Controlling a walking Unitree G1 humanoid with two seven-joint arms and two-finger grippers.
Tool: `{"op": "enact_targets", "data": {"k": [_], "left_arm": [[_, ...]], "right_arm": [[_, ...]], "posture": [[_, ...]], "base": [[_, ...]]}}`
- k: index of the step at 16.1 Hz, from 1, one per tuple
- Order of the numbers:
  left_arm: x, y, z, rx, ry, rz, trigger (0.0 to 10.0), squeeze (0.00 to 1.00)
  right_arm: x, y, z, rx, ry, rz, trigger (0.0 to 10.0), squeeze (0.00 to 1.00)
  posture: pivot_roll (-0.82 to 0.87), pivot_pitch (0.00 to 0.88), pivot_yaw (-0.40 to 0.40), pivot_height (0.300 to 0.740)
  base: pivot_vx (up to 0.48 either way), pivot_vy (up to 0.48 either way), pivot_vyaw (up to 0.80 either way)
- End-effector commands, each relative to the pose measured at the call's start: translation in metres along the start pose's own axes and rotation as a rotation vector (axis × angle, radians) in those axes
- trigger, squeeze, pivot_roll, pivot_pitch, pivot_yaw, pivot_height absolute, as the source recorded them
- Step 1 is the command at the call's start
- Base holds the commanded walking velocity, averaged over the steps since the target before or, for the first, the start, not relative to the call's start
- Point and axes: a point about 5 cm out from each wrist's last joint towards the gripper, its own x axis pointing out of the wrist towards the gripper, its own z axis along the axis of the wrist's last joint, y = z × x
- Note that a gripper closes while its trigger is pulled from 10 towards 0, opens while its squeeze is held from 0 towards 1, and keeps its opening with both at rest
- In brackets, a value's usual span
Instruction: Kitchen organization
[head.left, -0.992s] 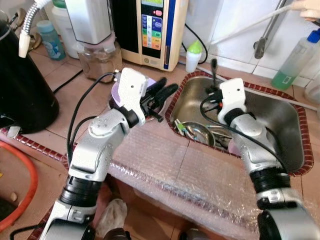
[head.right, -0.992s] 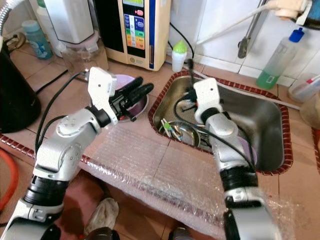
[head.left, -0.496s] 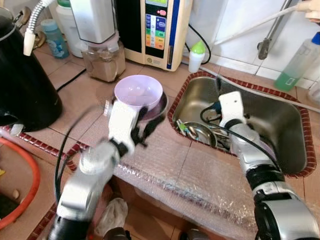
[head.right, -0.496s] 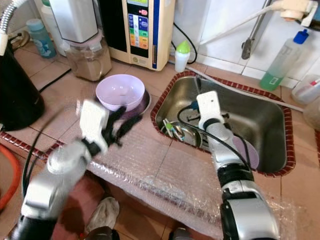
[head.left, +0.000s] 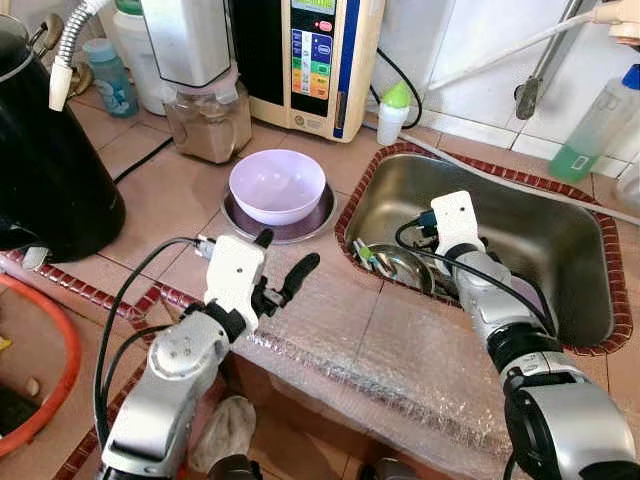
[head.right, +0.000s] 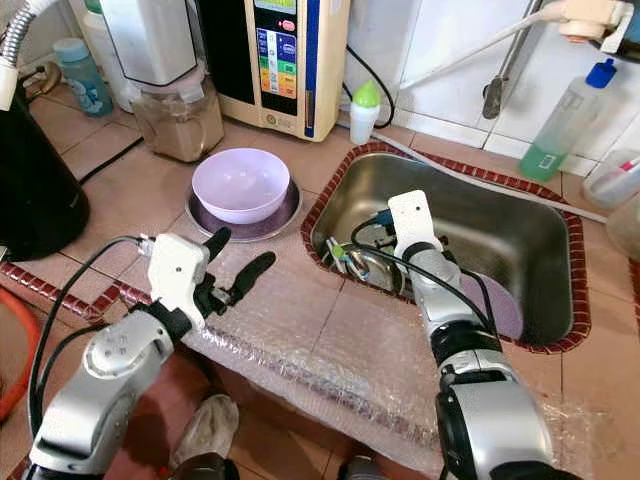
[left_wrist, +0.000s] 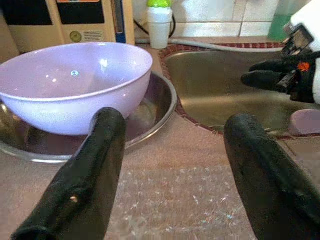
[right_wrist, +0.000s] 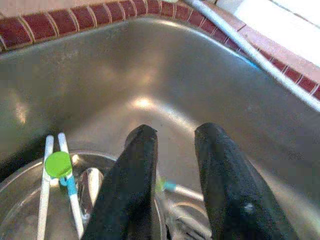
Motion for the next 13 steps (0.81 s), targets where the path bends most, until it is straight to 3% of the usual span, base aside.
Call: {"op": "enact_targets", "data": {"k": [1,4,8,9,10,13], "left_arm": [[0.0,-0.004,0.001,0.015,-0.007,-0.02,10.0,1.0],[0.001,-0.006,0.002,0.047,-0.011,-0.043,10.0,1.0],[0.006,0.015,0.007,0.048,-0.03,0.093,10.0,1.0],[0.008,0.022,0.009,0.037,-0.037,0.135,10.0,1.0],[0.013,0.033,0.015,0.025,-0.058,0.192,10.0,1.0],[0.02,0.05,0.019,0.009,-0.056,0.267,10.0,1.0]], "right_arm": [[0.001,0.0,-0.002,0.002,0.023,0.008,10.0,1.0],[0.001,-0.003,0.002,0.035,-0.02,-0.004,10.0,1.0],[-0.007,0.005,0.015,0.08,-0.157,0.061,10.0,1.0],[-0.014,0.013,0.016,0.096,-0.205,0.123,10.0,1.0],[-0.032,0.03,0.015,0.091,-0.284,0.251,10.0,1.0],[-0.057,0.038,0.006,0.068,-0.308,0.327,10.0,1.0]], "posture": [[0.02,0.021,-0.022,0.74],[0.02,0.018,-0.022,0.74],[0.0,0.021,-0.018,0.74],[0.0,0.024,-0.013,0.74],[-0.02,0.03,-0.004,0.74],[-0.05,0.049,0.01,0.74]], "base": [[0.0,0.0,0.0],[0.0,0.0,0.0],[0.0,0.0,0.0],[0.0,0.0,0.0],[0.0,0.0,0.0],[0.0,0.0,0.0]]}}
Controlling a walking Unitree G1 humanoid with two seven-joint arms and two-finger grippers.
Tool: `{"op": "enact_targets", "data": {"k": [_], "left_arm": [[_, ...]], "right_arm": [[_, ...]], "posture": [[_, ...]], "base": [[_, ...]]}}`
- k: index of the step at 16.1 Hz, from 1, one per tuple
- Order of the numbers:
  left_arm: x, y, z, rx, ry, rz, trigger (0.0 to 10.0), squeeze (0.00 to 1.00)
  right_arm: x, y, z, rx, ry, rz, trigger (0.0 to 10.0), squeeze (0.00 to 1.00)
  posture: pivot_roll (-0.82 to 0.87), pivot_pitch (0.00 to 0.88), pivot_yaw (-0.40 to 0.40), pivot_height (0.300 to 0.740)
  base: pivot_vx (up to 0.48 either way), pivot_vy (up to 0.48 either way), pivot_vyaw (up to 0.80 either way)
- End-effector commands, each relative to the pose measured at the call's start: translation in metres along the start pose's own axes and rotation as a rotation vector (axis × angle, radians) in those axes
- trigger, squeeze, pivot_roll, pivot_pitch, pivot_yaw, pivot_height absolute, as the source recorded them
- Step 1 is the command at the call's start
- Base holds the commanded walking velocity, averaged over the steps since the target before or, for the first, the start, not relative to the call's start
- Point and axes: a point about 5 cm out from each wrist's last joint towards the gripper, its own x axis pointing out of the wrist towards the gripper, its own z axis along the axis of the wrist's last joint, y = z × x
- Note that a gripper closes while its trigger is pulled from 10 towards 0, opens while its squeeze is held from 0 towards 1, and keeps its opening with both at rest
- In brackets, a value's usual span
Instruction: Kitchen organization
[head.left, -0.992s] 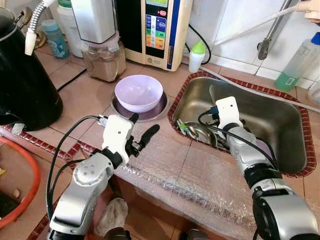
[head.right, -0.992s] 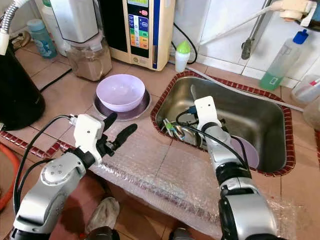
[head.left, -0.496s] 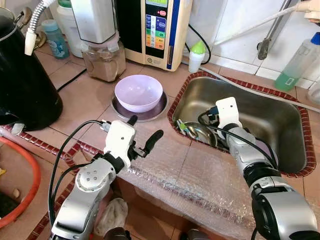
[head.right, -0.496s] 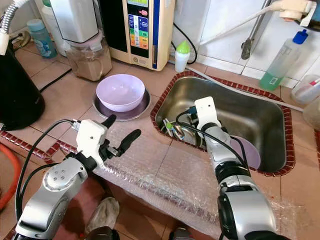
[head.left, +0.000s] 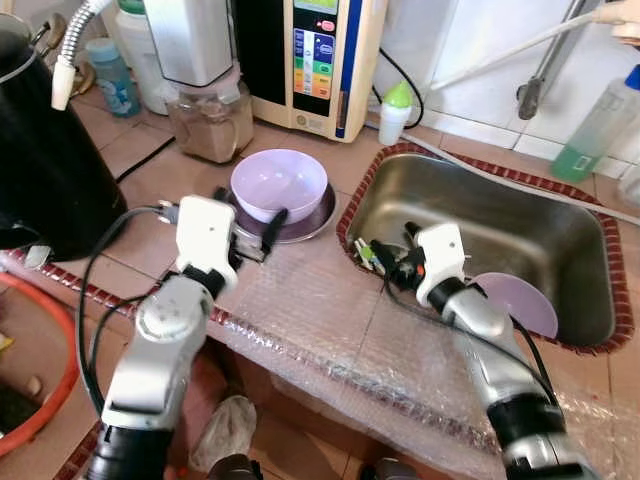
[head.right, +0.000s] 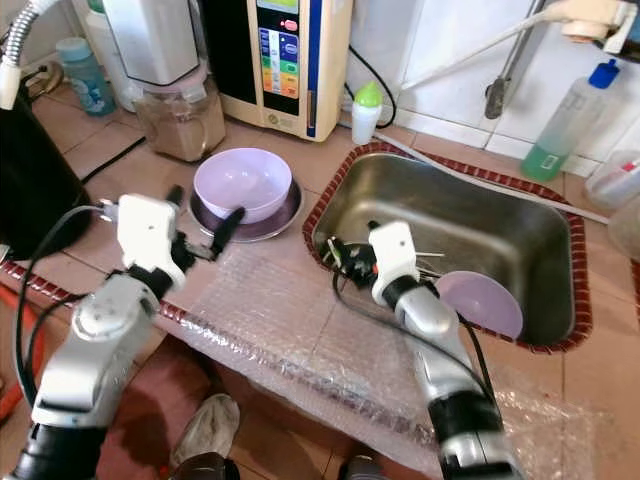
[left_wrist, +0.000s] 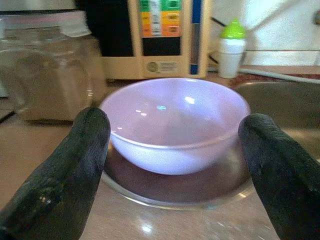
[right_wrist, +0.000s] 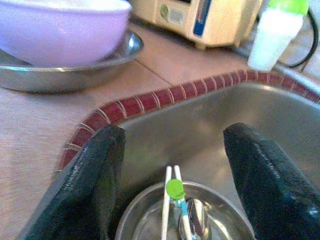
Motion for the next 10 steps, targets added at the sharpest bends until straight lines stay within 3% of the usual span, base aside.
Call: {"op": "enact_targets", "data": {"k": [1,2,3,7,9,10], "left_arm": [[0.004,0.008,-0.002,-0.014,0.022,0.03,10.0,1.0],[0.008,0.013,-0.003,-0.04,0.036,0.05,10.0,1.0],[0.013,0.023,-0.003,-0.091,0.054,0.1,10.0,1.0],[0.034,0.037,0.002,-0.234,0.075,0.161,10.0,0.99],[0.047,0.038,0.01,-0.288,0.063,0.175,10.0,0.46],[0.052,0.038,0.014,-0.294,0.054,0.18,10.0,0.38]], "right_arm": [[-0.005,0.0,0.006,-0.018,-0.014,0.015,10.0,1.0],[-0.011,0.001,0.007,-0.012,-0.008,0.016,10.0,1.0],[-0.017,0.001,0.008,0.002,-0.004,0.017,10.0,0.0],[-0.022,0.005,0.017,-0.018,-0.012,0.036,10.0,0.0],[-0.023,0.012,0.018,-0.036,-0.008,0.072,10.0,0.0],[-0.023,0.014,0.019,-0.051,-0.004,0.084,10.0,0.0]], "posture": [[-0.06,0.053,0.013,0.74],[-0.07,0.056,0.015,0.74],[-0.08,0.058,0.018,0.74],[-0.09,0.052,0.018,0.74],[-0.09,0.048,0.018,0.74],[-0.09,0.048,0.018,0.74]], "base": [[0.0,0.0,0.0],[0.0,0.0,0.0],[0.0,0.0,0.0],[0.0,0.0,0.0],[0.0,0.0,0.0],[0.0,0.0,0.0]]}}
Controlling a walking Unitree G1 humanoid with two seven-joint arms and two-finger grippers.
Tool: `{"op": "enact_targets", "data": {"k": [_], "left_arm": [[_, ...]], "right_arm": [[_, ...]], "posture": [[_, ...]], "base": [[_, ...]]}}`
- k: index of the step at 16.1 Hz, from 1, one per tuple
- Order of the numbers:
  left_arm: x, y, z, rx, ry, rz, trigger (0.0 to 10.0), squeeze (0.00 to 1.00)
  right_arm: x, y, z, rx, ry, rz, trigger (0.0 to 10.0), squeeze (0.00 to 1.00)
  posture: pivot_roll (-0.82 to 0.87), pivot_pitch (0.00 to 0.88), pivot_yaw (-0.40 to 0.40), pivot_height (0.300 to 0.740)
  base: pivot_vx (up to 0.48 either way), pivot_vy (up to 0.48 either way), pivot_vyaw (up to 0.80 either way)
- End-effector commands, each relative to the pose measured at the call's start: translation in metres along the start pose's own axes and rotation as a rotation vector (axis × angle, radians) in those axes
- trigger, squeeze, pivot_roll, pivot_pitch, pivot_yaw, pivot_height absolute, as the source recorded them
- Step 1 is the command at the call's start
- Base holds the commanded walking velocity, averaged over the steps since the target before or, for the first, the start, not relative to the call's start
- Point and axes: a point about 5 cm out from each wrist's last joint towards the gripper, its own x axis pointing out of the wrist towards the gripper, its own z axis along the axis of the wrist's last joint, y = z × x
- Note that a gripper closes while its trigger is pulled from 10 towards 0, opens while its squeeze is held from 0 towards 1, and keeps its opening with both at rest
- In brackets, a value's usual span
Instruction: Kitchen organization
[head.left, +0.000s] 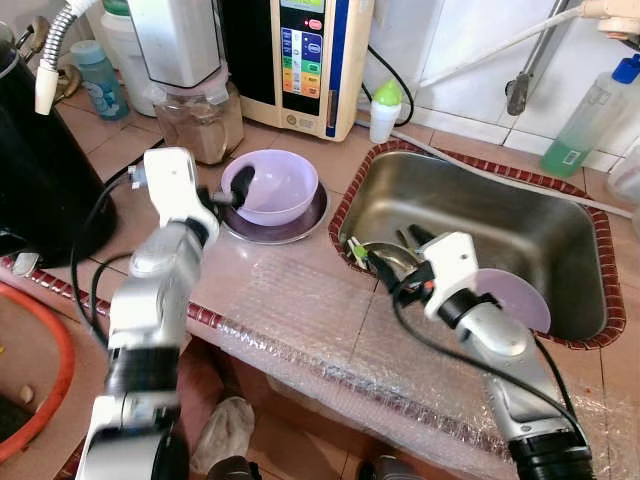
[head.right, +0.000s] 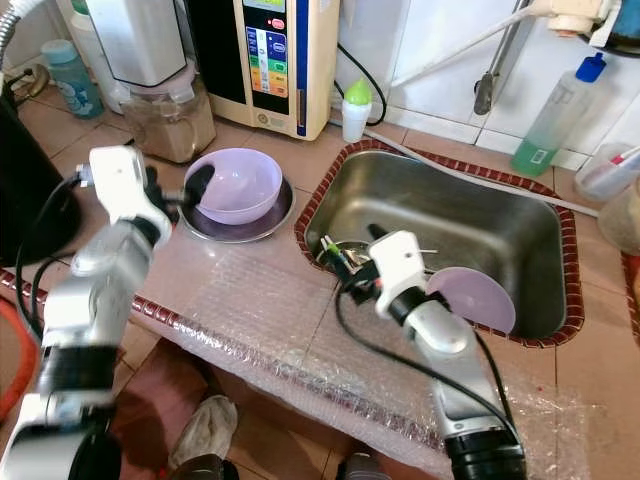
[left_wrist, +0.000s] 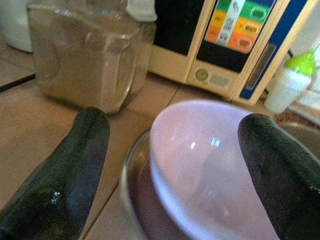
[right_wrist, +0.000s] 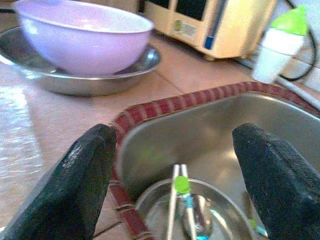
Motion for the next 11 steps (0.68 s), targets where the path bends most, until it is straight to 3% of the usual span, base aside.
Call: {"op": "enact_targets", "data": {"k": [1,2,3,4,10,11], "left_arm": [[0.004,0.0,-0.001,-0.029,0.017,0.017,10.0,0.29],[0.006,0.0,-0.002,-0.051,0.034,0.018,10.0,0.22],[0.008,-0.001,-0.005,-0.082,0.073,0.008,2.3,0.0],[0.01,-0.003,-0.006,-0.103,0.098,-0.015,0.0,0.0],[0.012,-0.002,-0.012,-0.159,0.217,-0.028,0.0,0.0],[0.011,-0.003,-0.013,-0.166,0.238,-0.045,0.0,0.0]], "right_arm": [[0.0,0.002,0.002,-0.02,0.003,0.01,10.0,0.0],[0.001,0.003,0.003,-0.027,0.002,0.018,10.0,0.0],[0.001,0.005,0.004,-0.039,0.002,0.025,10.0,0.0],[0.001,0.006,0.004,-0.043,0.004,0.028,10.0,0.0],[0.002,0.01,0.004,-0.064,0.01,0.048,10.0,0.0],[0.003,0.015,0.009,-0.04,-0.029,0.097,10.0,0.0]], "posture": [[-0.09,0.042,0.02,0.74],[-0.09,0.042,0.02,0.74],[-0.1,0.041,0.023,0.74],[-0.1,0.04,0.025,0.74],[-0.09,0.041,0.026,0.74],[-0.09,0.042,0.025,0.74]], "base": [[0.0,0.0,0.0],[0.0,0.0,0.0],[0.0,0.0,0.0],[0.0,0.0,0.0],[0.0,0.0,0.0],[0.0,0.0,0.0]]}}
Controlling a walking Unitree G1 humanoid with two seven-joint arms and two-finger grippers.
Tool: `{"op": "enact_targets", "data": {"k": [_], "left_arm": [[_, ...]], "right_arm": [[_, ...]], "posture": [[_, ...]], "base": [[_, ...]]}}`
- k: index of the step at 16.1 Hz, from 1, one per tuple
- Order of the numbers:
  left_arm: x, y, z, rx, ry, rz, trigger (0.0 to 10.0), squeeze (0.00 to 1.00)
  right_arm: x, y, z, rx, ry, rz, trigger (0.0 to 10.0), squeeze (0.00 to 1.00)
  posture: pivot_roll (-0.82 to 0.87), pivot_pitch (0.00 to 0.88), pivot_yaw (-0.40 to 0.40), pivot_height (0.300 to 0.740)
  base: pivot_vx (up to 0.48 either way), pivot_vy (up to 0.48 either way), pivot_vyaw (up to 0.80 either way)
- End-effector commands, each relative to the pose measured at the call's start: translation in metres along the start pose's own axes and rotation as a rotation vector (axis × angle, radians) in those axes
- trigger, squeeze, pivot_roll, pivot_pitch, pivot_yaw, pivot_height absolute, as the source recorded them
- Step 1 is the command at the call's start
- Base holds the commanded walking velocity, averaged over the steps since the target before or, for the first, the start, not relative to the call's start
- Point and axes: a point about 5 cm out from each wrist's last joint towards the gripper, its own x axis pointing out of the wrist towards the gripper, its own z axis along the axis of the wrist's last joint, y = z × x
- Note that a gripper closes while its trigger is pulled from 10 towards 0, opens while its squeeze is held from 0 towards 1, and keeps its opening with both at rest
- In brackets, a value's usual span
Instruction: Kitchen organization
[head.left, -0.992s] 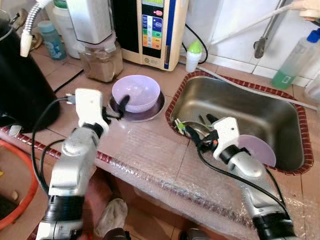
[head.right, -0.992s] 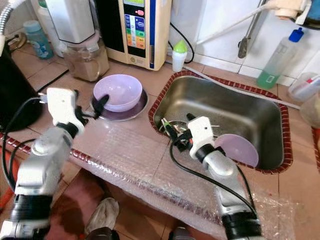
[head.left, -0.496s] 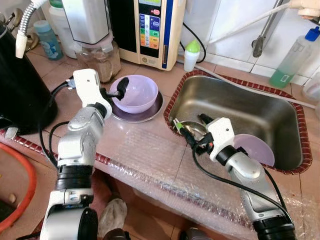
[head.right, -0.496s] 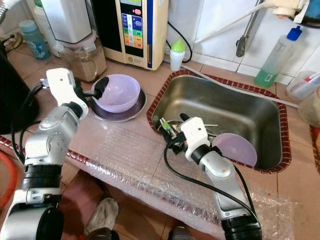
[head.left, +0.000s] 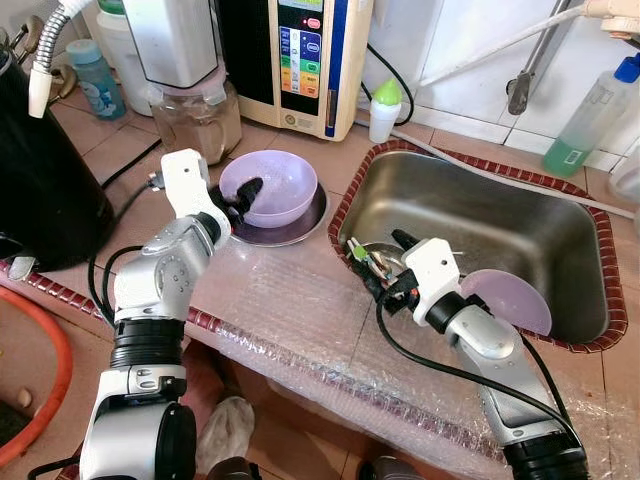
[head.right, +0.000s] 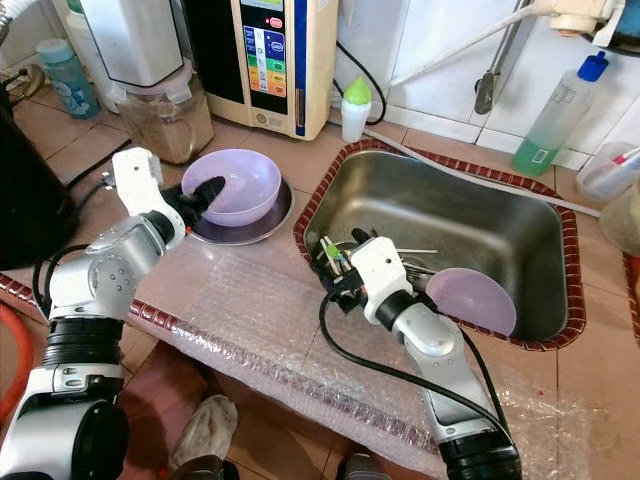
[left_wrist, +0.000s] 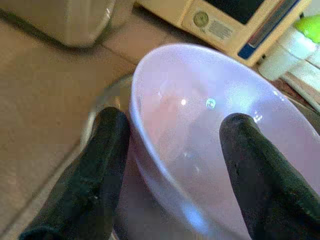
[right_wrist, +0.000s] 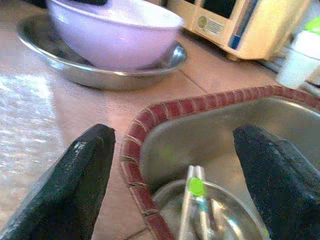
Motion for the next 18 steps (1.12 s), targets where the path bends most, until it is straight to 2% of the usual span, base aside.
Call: {"op": "enact_targets", "data": {"k": [1,5,12,14,18], "left_arm": [[0.0,-0.001,0.003,0.001,0.011,-0.008,0.0,0.0],[0.0,0.0,0.003,0.002,0.027,-0.018,0.0,0.0],[0.0,0.001,0.0,0.002,0.043,-0.029,0.0,0.0],[-0.001,0.001,-0.002,0.052,0.039,-0.03,0.0,0.0],[-0.001,-0.001,-0.003,0.074,0.027,-0.029,0.0,0.0]], "right_arm": [[-0.001,0.008,0.011,-0.004,-0.057,0.08,10.0,0.0],[0.002,0.004,0.021,0.03,-0.115,0.067,10.0,0.0],[0.003,0.005,0.018,0.015,-0.1,0.069,10.0,0.0],[0.003,0.004,0.016,0.011,-0.093,0.057,10.0,0.0],[0.004,0.004,0.017,0.014,-0.093,0.054,10.0,0.0]], "posture": [[-0.09,0.041,0.025,0.74],[-0.08,0.037,0.023,0.74],[-0.08,0.035,0.025,0.74],[-0.08,0.035,0.025,0.74],[-0.08,0.037,0.025,0.74]], "base": [[0.0,0.0,0.0],[0.0,0.0,0.0],[0.0,0.0,0.0],[0.0,0.0,0.0],[0.0,0.0,0.0]]}}
